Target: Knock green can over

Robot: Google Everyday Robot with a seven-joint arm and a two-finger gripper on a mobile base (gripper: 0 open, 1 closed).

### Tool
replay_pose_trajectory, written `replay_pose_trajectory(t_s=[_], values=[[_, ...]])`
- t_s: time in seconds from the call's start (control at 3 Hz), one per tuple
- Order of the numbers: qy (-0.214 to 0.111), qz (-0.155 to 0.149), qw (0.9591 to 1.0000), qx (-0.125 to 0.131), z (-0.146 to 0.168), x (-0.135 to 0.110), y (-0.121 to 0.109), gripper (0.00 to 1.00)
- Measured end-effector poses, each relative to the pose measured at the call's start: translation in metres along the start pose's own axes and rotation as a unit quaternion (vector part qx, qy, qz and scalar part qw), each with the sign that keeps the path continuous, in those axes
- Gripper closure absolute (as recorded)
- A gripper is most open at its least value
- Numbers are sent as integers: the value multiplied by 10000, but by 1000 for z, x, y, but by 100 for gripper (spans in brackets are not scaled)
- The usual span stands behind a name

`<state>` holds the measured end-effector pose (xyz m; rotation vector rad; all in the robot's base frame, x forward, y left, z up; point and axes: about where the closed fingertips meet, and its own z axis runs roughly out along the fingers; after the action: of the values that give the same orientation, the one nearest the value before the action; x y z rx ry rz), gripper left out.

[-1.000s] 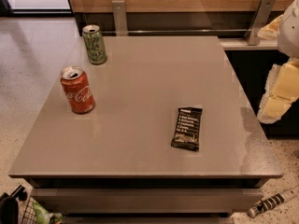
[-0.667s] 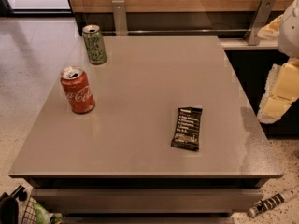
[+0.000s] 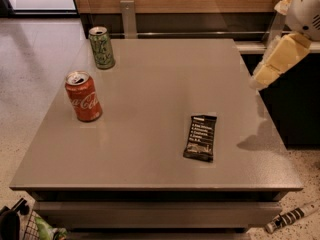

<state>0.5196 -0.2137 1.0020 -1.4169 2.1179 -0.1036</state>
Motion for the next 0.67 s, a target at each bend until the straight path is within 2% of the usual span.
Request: replay_pose_trajectory(t_s=[0.33, 0.67], values=[[-1380, 369, 9894, 255, 33, -51, -38, 0], [-2410, 486, 9691, 207, 53, -105, -50, 0]])
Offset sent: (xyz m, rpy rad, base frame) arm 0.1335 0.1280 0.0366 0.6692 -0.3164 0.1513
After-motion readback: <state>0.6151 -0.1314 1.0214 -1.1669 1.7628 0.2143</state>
